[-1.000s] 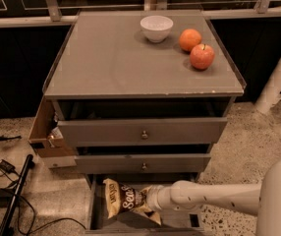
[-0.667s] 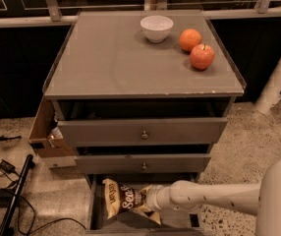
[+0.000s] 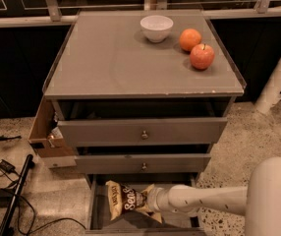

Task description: Place brown chip bag into bottom drawer

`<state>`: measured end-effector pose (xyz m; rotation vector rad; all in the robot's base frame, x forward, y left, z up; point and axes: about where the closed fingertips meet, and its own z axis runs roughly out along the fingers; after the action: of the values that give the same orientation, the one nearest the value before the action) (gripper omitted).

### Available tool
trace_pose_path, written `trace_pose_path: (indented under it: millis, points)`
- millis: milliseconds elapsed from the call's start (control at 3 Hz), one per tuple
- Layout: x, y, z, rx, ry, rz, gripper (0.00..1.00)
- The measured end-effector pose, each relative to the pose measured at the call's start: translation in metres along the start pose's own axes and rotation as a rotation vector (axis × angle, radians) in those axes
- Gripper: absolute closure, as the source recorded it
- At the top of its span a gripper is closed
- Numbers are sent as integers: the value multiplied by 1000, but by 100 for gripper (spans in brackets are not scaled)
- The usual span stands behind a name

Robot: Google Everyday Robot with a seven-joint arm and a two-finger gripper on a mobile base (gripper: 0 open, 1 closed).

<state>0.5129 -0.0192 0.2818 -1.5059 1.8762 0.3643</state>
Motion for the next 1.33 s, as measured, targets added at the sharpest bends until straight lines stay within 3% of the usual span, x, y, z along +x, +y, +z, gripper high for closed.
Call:
trace_pose_path:
  millis: [667, 1333]
  points:
    - [36, -14, 47, 17, 17, -15, 100]
    - [48, -33, 86, 26, 8, -28, 100]
